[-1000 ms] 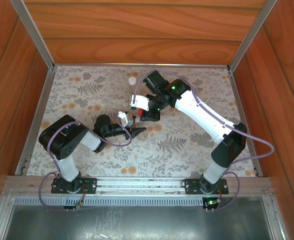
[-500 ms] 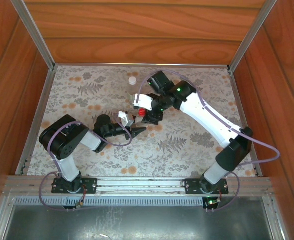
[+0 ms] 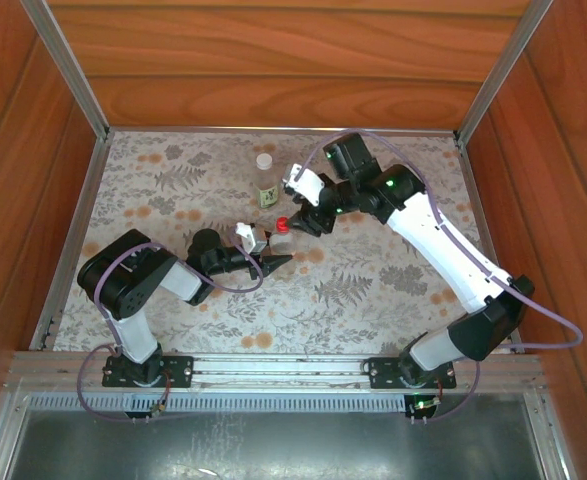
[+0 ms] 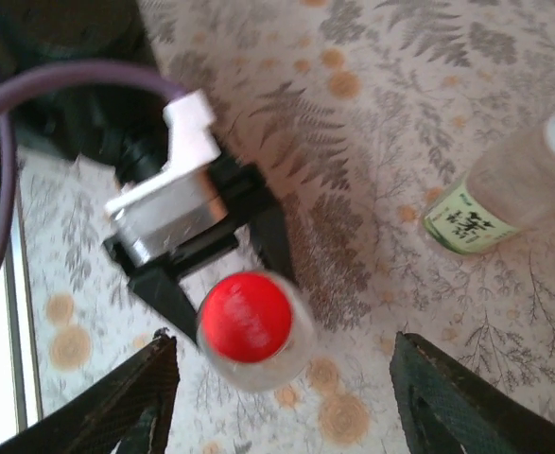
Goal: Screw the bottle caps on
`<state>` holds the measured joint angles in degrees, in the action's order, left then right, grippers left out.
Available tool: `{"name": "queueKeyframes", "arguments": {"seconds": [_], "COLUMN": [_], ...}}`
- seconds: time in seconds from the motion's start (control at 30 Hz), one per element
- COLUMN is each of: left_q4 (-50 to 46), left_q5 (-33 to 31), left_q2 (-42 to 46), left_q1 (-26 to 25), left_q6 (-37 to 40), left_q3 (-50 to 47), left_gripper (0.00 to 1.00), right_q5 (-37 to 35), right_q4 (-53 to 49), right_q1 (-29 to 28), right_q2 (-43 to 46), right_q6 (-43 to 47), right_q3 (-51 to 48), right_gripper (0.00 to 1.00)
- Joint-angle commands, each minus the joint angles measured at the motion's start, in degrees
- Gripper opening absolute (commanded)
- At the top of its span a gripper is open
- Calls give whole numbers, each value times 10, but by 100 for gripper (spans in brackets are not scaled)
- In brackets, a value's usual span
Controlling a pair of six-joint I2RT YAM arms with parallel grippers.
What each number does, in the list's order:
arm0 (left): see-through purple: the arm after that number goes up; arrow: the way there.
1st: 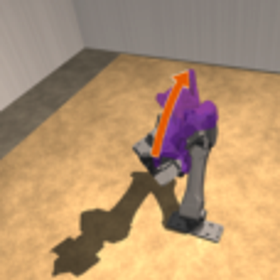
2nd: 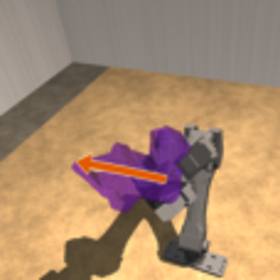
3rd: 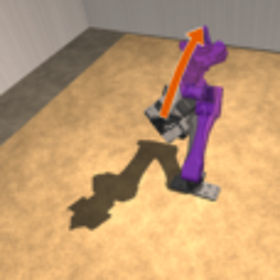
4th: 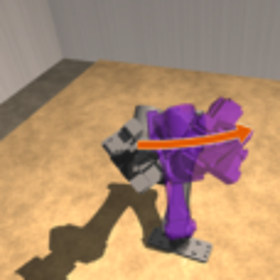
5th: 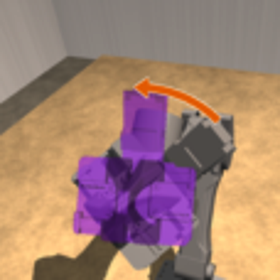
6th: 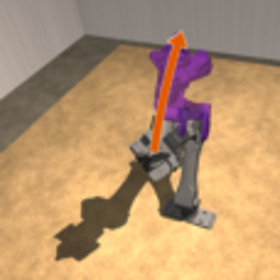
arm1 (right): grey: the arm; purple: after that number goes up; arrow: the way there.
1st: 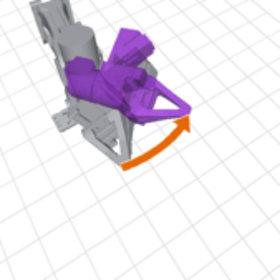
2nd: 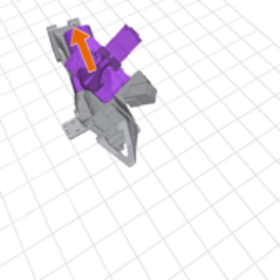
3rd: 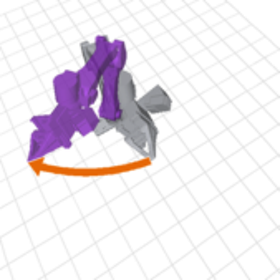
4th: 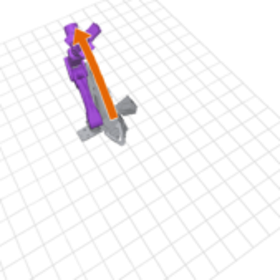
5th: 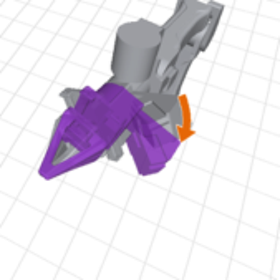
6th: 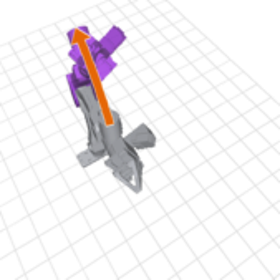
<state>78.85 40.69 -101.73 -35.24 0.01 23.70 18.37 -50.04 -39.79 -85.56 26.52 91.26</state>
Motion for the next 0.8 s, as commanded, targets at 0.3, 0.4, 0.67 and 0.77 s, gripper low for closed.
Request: {"name": "queueKeyframes", "arguments": {"seconds": [0.3,0.4,0.67,0.77], "left_q4": [-117,-118,-118,-117], "left_q5": [-3,-4,-3,-3], "left_q2": [-31,-32,-32,-32], "left_q1": [10,11,13,14], "left_q6": [-6,-8,-13,-13], "left_q3": [-22,-23,-23,-24], "left_gripper": [57,57,57,57], "right_q5": [-22,-18,-2,5], "right_q4": [64,61,49,49], "right_q1": [4,4,4,4], "right_q2": [-3,3,-6,-10], "right_q6": [-372,-368,-346,-342], "right_q3": [-17,-26,-30,-33], "right_gripper": [48,42,36,35]}}
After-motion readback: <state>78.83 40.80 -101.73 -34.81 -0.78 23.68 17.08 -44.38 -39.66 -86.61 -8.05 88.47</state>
